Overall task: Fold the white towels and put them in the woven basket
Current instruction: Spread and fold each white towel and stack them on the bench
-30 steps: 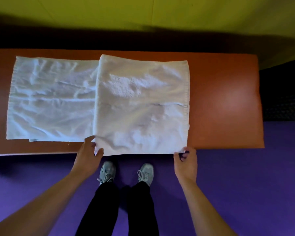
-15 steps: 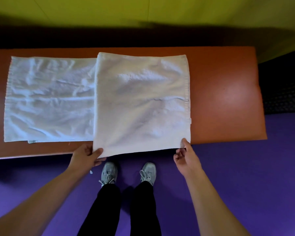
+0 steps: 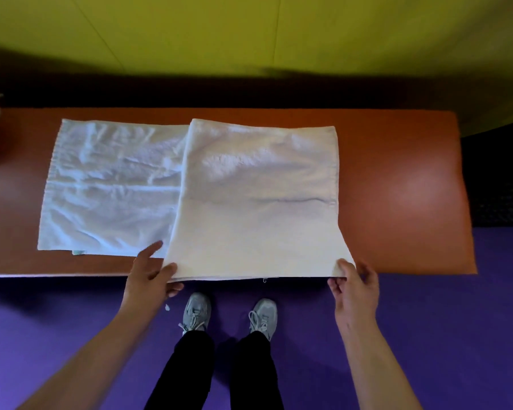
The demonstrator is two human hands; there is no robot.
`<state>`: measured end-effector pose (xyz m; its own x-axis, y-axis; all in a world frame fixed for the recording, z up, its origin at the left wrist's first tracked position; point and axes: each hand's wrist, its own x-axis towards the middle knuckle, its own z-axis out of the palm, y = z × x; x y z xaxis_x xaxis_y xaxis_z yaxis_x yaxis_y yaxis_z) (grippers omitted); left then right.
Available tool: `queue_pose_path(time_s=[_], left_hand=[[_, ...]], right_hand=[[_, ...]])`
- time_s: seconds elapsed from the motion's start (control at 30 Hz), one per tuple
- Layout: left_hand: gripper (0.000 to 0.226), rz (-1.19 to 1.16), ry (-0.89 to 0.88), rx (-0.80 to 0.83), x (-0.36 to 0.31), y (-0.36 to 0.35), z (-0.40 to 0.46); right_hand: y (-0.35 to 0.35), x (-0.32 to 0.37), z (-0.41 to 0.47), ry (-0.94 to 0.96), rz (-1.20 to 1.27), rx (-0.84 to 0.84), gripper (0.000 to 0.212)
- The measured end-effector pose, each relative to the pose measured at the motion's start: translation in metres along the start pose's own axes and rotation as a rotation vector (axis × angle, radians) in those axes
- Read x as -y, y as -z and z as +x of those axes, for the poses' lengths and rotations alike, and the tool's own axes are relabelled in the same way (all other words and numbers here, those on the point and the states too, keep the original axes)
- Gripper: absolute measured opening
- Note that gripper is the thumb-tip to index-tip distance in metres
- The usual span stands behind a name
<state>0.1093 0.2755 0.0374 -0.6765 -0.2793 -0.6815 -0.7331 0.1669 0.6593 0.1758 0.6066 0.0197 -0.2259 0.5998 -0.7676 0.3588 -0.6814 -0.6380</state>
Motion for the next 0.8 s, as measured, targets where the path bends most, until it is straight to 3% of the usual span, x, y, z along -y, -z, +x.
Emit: queue_pose_path(time_s=[0.2, 0.3, 0.43, 0.5, 0.63, 0.8], left_hand=[[0.018, -0.349, 0.046, 0.061, -0.072, -0.005, -0.003], [0.024, -0.427, 0.030, 0.144, -0.108, -0.008, 0.010], [0.021, -0.206, -0.136, 0.077, -0.142, -0.023, 0.048], [0.009, -0.111, -0.203, -0.007, -0.157, -0.035, 0.072], [0.014, 0.034, -0.326, -0.052, -0.181, -0.058, 0.119], [0.023, 0.113, -0.298, -0.120, -0.193, -0.081, 0.165]], right_hand=[[-0.037, 0.064, -0.003, 0.023, 0.037, 0.239, 0.020], [-0.063, 0.088, 0.011, -0.021, 0.026, 0.292, 0.013], [-0.101, 0.116, 0.022, -0.020, 0.015, 0.364, 0.008], [-0.121, 0.125, 0.031, 0.015, -0.021, 0.391, 0.023], [-0.161, 0.130, 0.052, 0.067, -0.084, 0.352, 0.054], [-0.187, 0.131, 0.082, 0.107, -0.126, 0.257, 0.043]])
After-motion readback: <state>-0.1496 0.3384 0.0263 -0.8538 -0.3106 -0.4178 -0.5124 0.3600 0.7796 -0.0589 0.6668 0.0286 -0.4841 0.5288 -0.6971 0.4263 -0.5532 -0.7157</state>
